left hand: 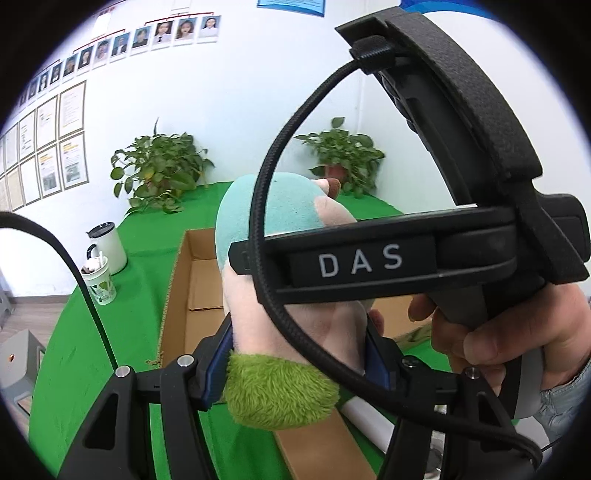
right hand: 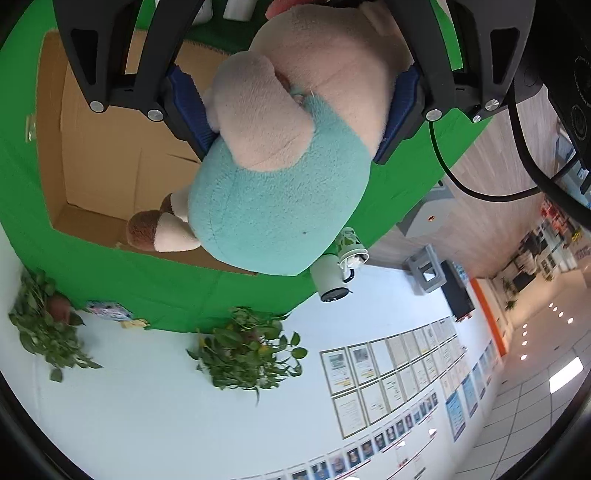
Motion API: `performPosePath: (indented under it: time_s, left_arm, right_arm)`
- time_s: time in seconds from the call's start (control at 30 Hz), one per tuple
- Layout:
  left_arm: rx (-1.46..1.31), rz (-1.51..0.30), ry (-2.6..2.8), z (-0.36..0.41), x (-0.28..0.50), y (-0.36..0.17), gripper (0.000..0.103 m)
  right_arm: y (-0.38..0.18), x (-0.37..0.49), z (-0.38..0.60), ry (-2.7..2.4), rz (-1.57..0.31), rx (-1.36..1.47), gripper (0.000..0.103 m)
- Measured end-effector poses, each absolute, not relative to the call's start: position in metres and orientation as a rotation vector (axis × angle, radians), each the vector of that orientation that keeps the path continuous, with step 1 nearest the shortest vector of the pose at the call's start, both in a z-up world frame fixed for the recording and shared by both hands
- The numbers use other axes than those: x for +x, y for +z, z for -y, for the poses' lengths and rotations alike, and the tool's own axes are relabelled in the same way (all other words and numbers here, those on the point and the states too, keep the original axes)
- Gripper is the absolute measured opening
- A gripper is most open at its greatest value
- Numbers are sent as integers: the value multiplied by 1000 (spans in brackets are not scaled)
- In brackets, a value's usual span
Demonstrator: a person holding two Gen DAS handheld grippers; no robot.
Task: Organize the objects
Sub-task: 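Carry the plush pig with both tools over the open cardboard box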
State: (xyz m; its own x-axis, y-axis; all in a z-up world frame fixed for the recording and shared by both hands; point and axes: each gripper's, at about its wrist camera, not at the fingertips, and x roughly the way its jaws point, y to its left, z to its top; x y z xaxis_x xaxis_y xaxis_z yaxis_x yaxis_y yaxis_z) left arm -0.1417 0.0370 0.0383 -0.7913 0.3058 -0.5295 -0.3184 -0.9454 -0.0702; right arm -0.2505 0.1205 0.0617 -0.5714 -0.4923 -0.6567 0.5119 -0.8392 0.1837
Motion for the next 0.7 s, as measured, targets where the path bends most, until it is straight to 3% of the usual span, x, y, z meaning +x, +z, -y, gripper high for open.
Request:
performPosePath:
  time_s: [0.7]
  left_arm:
    - [-911,-78,2655,-1,-231,4,61]
  right_arm:
    - [-10,-385,-88,-2321,136,1063,78]
